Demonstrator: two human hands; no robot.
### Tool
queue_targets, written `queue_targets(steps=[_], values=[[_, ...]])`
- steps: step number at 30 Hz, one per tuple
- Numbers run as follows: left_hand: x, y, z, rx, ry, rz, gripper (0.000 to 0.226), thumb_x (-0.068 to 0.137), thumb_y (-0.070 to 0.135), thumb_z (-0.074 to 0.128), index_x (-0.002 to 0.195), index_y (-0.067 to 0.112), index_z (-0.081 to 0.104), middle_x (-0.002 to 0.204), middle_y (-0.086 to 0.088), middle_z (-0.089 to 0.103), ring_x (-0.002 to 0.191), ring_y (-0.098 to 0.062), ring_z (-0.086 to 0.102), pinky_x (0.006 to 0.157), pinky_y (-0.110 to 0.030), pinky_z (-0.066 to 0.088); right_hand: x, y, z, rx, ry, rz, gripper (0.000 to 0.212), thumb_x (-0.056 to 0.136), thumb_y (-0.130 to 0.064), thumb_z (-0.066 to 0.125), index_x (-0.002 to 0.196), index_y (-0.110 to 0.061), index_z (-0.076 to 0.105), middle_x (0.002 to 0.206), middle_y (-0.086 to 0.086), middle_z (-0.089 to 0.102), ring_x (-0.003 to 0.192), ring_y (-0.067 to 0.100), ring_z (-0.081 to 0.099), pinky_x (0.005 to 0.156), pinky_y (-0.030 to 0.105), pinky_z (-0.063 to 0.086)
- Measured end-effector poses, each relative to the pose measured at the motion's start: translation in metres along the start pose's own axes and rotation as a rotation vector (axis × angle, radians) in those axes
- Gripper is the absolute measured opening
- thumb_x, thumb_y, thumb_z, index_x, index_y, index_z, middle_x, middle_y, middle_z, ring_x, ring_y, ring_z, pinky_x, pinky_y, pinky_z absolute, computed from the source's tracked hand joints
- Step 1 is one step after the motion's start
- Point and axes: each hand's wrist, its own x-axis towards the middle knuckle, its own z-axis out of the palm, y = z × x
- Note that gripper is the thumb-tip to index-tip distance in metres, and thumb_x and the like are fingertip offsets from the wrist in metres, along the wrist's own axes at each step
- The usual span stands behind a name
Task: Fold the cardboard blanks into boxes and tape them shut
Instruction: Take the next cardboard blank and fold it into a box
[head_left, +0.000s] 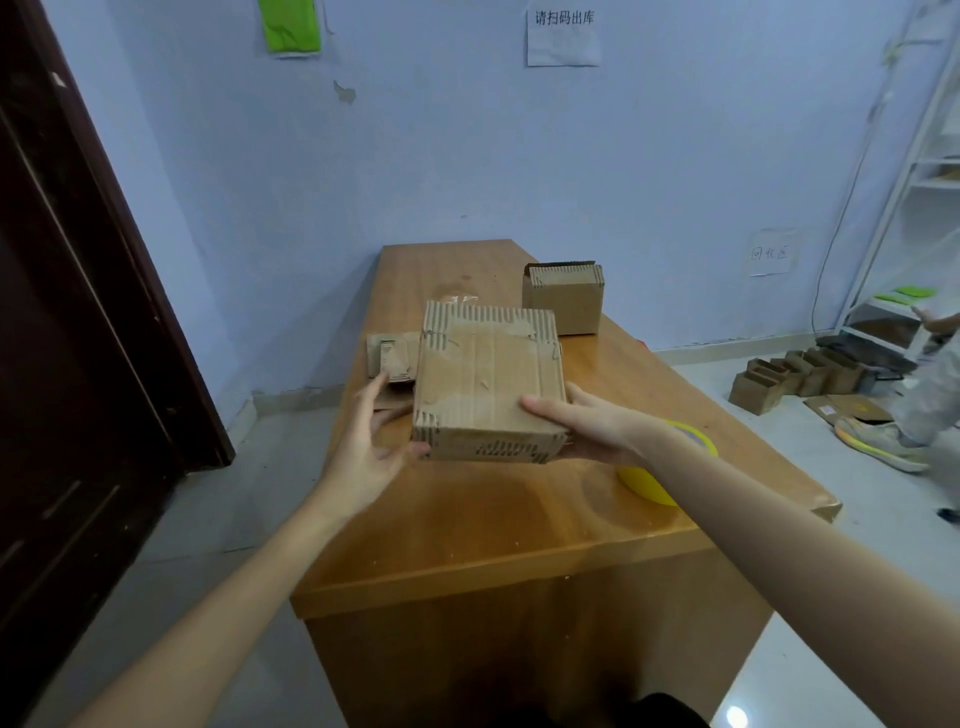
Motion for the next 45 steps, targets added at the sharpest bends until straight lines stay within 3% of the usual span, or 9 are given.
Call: queue_targets(steps=[7,11,16,22,24,26,34,41,45], values=[[-0.017,-0.035,-0.002,0.288,-0.233,-0.050,0.098,0.078,0.022,0.073,0.139,0.052,0.002,0.146,0.009,0.024,0.126,-0.010,0.042,0.099,-0.030,0.047,-0.002,0.023,0.002,-0.344,-0.088,-0.148,0.107,0.071,-0.019,0.084,0.144,-0.030,0.006,0.135,-0.008,0.042,0.122,0.004,0.046,0.093,0.021,0.047],[-0.012,-0.031,-0.009,0.453,-0.348,-0.038,0.102,0.076,0.036,0.075,0.146,0.042,0.001,0.154,0.010,0.014,0.138,-0.008,0.027,0.112,-0.035,0.033,0.001,0.029,0.003,-0.571,-0.051,-0.197,0.128,0.053,-0.048,0.090,0.146,-0.030,0.004,0.145,-0.007,0.029,0.134,0.009,0.034,0.110,0.032,0.038],[-0.004,0.012,-0.016,0.064,-0.173,-0.026,0.105,0.055,0.062,0.078,0.136,0.054,0.011,0.147,0.016,0.021,0.126,-0.003,0.039,0.101,-0.022,0.036,0.002,0.035,0.002,-0.651,-0.038,-0.239,0.132,0.052,-0.054,0.086,0.150,-0.024,0.004,0.149,-0.010,0.019,0.136,0.011,0.029,0.112,0.027,0.032],[0.006,0.027,-0.001,0.138,-0.187,0.030,0.091,0.048,0.082,0.064,0.129,0.061,0.027,0.149,0.007,0.022,0.131,-0.010,0.029,0.104,-0.029,0.033,-0.008,0.033,0.004,-0.601,-0.061,-0.259,0.123,0.072,-0.026,0.082,0.150,-0.026,-0.013,0.143,-0.021,0.015,0.131,0.000,0.022,0.096,0.000,0.029],[0.006,0.027,0.003,0.136,-0.169,0.035,0.089,0.048,0.084,0.063,0.127,0.061,0.029,0.144,0.010,0.025,0.131,-0.010,0.029,0.103,-0.032,0.034,-0.017,0.031,0.006,-0.539,0.005,-0.329,0.125,0.071,-0.033,0.082,0.149,-0.030,-0.016,0.147,-0.019,0.017,0.133,0.001,0.025,0.109,0.015,0.032],[0.007,0.025,0.002,0.137,-0.170,0.029,0.089,0.047,0.085,0.062,0.126,0.064,0.028,0.141,0.013,0.025,0.130,-0.009,0.028,0.103,-0.033,0.035,-0.025,0.029,0.006,-0.475,0.112,-0.422,0.120,0.067,-0.046,0.079,0.148,-0.037,-0.008,0.153,-0.009,0.021,0.137,0.009,0.030,0.112,0.032,0.034],[0.006,0.019,0.006,0.190,-0.180,-0.032,0.085,0.047,0.090,0.055,0.123,0.062,0.027,0.153,0.015,0.011,0.142,-0.014,0.014,0.112,-0.045,0.023,-0.028,0.040,0.007,-0.667,0.203,-0.624,0.076,0.082,-0.060,0.058,0.145,-0.031,0.027,0.145,-0.009,0.033,0.131,0.005,0.037,0.101,0.037,0.047],[0.005,0.017,0.007,0.176,-0.188,-0.035,0.074,0.048,0.089,0.056,0.113,0.057,0.040,0.147,0.023,0.010,0.141,-0.014,0.019,0.114,-0.044,0.024,-0.030,0.037,0.012,-0.631,0.166,-0.556,0.060,0.091,-0.053,0.043,0.145,-0.032,0.028,0.146,-0.012,0.027,0.128,-0.004,0.034,0.105,0.029,0.040],[0.004,0.020,0.007,0.181,-0.195,-0.035,0.078,0.044,0.092,0.053,0.111,0.054,0.041,0.154,0.015,0.008,0.130,0.000,0.018,0.107,-0.027,0.022,-0.036,0.028,0.011,-0.591,0.163,-0.480,0.054,0.094,-0.055,0.018,0.139,-0.032,0.037,0.143,-0.013,0.031,0.126,-0.003,0.036,0.107,0.025,0.030]])
